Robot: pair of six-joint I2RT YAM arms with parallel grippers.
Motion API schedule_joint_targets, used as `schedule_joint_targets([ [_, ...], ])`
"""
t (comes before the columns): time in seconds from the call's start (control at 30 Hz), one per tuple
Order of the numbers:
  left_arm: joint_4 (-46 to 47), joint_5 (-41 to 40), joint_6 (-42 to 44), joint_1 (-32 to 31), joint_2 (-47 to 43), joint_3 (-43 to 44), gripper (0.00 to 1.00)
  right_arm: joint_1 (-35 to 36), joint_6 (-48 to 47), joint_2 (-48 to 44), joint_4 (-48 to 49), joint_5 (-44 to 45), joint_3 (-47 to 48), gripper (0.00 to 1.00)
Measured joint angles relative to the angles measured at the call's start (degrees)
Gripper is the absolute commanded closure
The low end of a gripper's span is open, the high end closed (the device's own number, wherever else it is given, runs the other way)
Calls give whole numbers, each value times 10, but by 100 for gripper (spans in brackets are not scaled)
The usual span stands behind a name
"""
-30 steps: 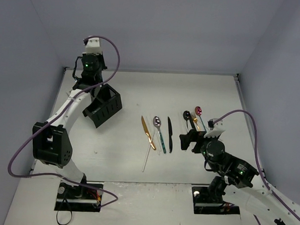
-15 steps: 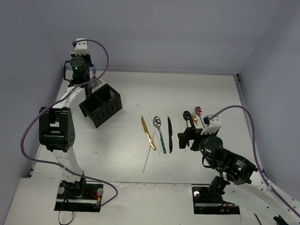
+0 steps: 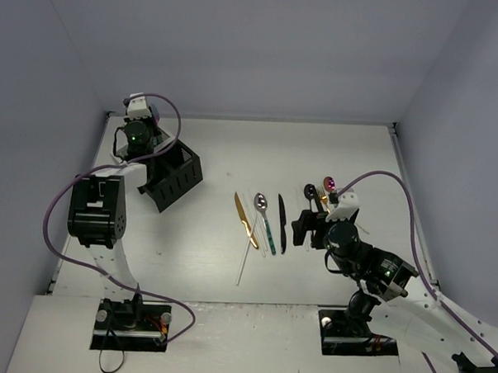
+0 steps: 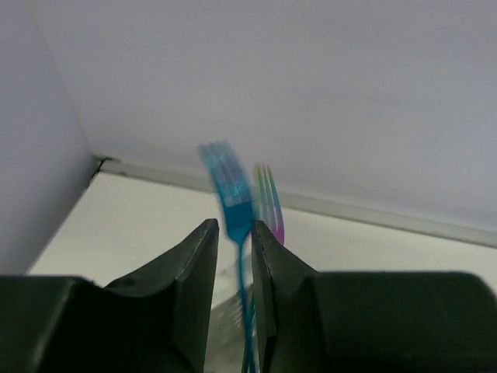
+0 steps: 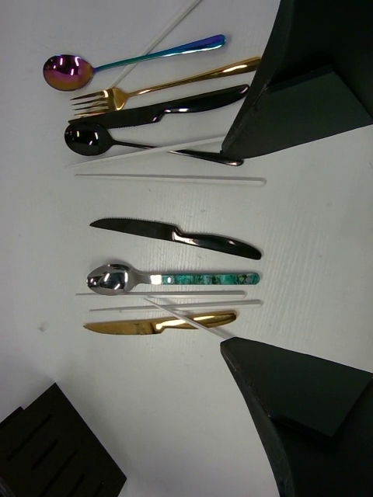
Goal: Sort the eating utensils into containers
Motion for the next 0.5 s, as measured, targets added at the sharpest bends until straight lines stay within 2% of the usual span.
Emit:
schedule_joint_targets([
  [0.13, 1, -10, -9, 0, -21, -41, 42, -1, 13, 26, 0, 15, 4, 3],
  [0.23, -14, -12, -14, -2, -53, -56, 33, -12, 28, 70, 2, 21, 16, 6],
  [0.33, -46, -16, -15, -5, -103, -57, 29, -55, 36, 124, 4, 1, 28, 8],
  [0.5, -155, -27, -14, -36, -220, -49, 29, -238, 27, 201, 7, -83, 51, 14],
])
